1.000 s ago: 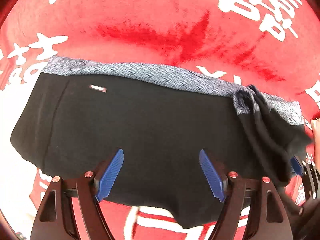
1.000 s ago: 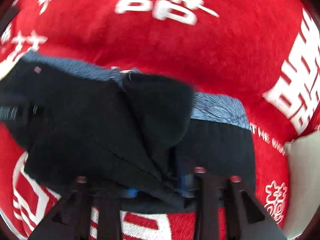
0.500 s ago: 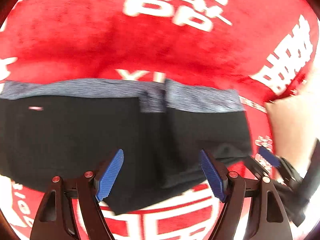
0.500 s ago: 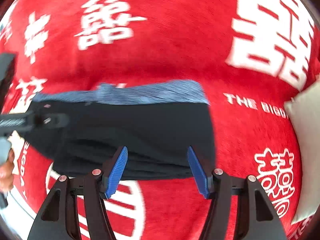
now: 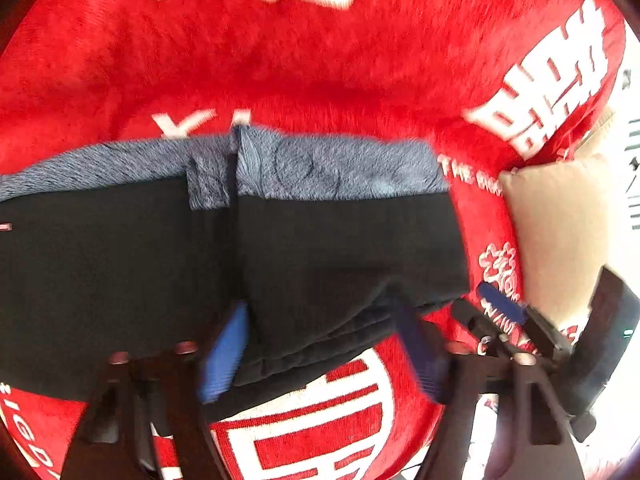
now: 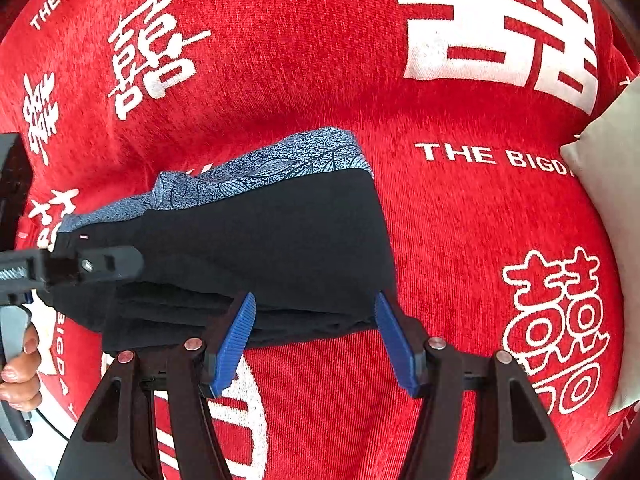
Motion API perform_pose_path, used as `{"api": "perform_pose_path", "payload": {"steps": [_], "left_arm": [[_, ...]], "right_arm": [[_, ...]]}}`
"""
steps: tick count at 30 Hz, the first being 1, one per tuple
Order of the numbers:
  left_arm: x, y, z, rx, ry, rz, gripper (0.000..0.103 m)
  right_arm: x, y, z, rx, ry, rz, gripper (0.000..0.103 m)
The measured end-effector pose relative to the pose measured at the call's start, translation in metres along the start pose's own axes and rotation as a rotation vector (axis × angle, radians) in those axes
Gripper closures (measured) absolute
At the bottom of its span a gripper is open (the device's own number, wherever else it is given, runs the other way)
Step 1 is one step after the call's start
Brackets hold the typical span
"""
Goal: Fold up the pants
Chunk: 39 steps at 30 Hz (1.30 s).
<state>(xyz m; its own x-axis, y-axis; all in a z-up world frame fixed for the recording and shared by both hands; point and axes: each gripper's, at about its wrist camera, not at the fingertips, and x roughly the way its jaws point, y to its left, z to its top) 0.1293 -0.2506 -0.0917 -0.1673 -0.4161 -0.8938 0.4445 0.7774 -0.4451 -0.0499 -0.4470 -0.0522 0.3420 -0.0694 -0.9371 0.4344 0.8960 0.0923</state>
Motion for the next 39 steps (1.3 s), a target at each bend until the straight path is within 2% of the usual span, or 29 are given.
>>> {"api": "perform_pose_path", "payload": {"steps": [1, 2, 3, 7, 11, 15, 17, 18, 20, 23, 28, 31, 33, 34, 35, 37, 38, 39], "left_arm": [[0.007, 0.0, 0.001, 0.005, 0.018, 0.03, 0.066], [0.013, 0.002, 0.001, 0.002, 0.034, 0.047, 0.073], [0.014, 0.005, 0.0, -0.003, 0.039, 0.058, 0.086], [0.002, 0.008, -0.006, -0.001, 0.007, 0.031, 0.089], [-0.004, -0.003, -0.012, 0.05, 0.003, 0.051, 0.089], [-0.001, 0.0, -0.015, 0.038, 0.007, 0.048, 0.089], [-0.001, 0.003, -0.015, 0.028, 0.003, 0.039, 0.089], [-0.001, 0.004, -0.016, 0.026, 0.003, 0.04, 0.089], [-0.004, 0.008, -0.019, 0.036, 0.002, 0.051, 0.089], [0.001, 0.014, -0.021, 0.046, 0.015, 0.084, 0.089], [0.002, 0.026, -0.024, 0.013, 0.008, 0.087, 0.089], [-0.013, 0.025, -0.024, -0.019, -0.032, 0.133, 0.089], [-0.025, 0.021, -0.021, -0.027, -0.059, 0.14, 0.088], [-0.03, 0.018, -0.018, -0.03, -0.075, 0.142, 0.088], [-0.032, 0.015, -0.015, -0.028, -0.085, 0.143, 0.088], [-0.033, 0.006, -0.004, -0.013, -0.106, 0.142, 0.088], [-0.03, 0.0, 0.003, -0.004, -0.113, 0.142, 0.088], [-0.026, -0.006, 0.008, 0.0, -0.116, 0.141, 0.088]], "right_arm": [[0.002, -0.001, 0.001, 0.0, 0.003, -0.001, 0.037], [0.003, -0.002, 0.002, 0.0, 0.007, -0.002, 0.037], [0.004, -0.003, 0.003, 0.001, 0.011, -0.003, 0.037], [0.001, -0.003, 0.004, -0.005, 0.008, -0.002, 0.037], [-0.004, -0.006, 0.009, -0.013, 0.003, -0.004, 0.037], [0.0, -0.016, 0.024, -0.008, 0.001, -0.019, 0.037], [0.013, -0.022, 0.029, -0.008, 0.04, -0.024, 0.038], [0.02, -0.022, 0.03, -0.005, 0.062, -0.025, 0.043], [0.032, -0.015, 0.025, -0.008, 0.104, -0.01, 0.044], [0.036, 0.009, 0.013, -0.093, 0.093, -0.086, 0.042], [0.041, 0.032, 0.002, -0.166, 0.083, -0.17, 0.04], [0.035, 0.024, 0.008, -0.156, 0.1, -0.114, 0.039], [0.022, 0.006, 0.019, -0.088, 0.082, -0.024, 0.039], [0.016, -0.001, 0.025, -0.06, 0.063, -0.005, 0.039], [0.01, -0.012, 0.034, -0.029, 0.038, -0.002, 0.041], [0.009, -0.029, 0.054, 0.027, 0.027, 0.036, 0.06], [0.014, -0.04, 0.066, 0.077, 0.043, 0.083, 0.08], [0.022, -0.049, 0.076, 0.131, 0.061, 0.127, 0.089]]}}
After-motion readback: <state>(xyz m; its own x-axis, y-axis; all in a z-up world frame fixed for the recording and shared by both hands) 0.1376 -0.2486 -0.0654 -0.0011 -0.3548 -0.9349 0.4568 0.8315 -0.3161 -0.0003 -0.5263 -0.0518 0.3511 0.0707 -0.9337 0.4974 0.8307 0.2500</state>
